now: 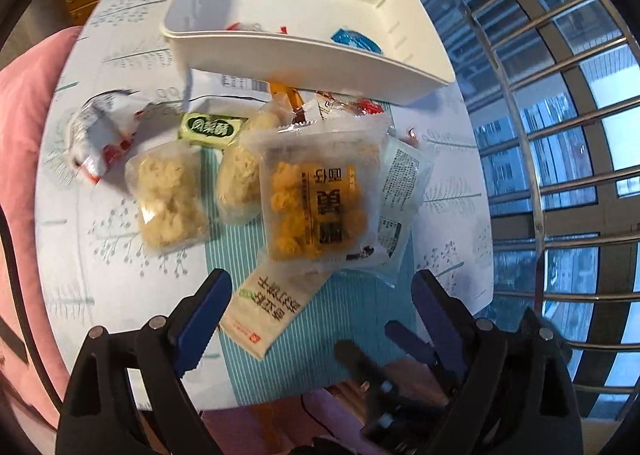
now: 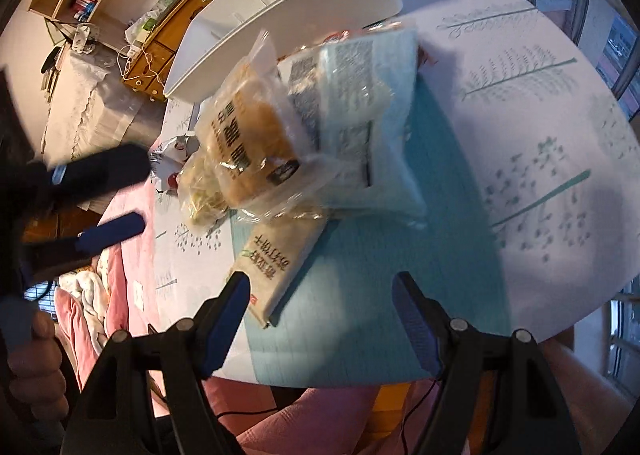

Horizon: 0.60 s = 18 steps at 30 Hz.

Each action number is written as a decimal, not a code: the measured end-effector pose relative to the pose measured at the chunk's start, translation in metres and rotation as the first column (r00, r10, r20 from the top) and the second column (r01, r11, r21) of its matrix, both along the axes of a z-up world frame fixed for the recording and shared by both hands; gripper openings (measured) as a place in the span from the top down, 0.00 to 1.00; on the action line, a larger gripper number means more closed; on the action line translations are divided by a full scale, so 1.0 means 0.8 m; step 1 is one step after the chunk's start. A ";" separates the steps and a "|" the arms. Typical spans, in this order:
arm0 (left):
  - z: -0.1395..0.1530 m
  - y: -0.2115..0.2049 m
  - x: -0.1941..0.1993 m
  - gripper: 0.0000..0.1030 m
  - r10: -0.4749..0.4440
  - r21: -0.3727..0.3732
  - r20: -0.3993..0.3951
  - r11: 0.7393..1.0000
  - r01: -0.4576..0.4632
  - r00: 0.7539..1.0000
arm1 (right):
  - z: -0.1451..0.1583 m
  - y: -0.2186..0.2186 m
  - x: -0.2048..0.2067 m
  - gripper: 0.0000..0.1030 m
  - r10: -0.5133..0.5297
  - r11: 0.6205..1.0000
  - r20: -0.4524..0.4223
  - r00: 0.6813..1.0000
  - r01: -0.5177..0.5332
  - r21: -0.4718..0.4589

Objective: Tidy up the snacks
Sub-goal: 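Move both tools back to the snack pile, then grasp the golden puff bag with the left tool while the right tool grasps the beige biscuit packet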

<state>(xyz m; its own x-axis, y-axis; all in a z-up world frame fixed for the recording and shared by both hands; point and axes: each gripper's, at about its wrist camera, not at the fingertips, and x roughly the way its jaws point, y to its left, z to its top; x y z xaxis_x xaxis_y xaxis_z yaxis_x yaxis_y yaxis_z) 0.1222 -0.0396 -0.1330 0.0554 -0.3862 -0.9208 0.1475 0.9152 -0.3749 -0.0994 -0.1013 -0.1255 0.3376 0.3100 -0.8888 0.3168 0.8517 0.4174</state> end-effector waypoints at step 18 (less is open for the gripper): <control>-0.062 -0.037 0.078 0.04 -0.145 -0.036 -0.119 0.989 0.142 0.982 | -0.034 0.100 0.002 0.28 -0.148 0.960 0.116 0.982 0.171 -0.220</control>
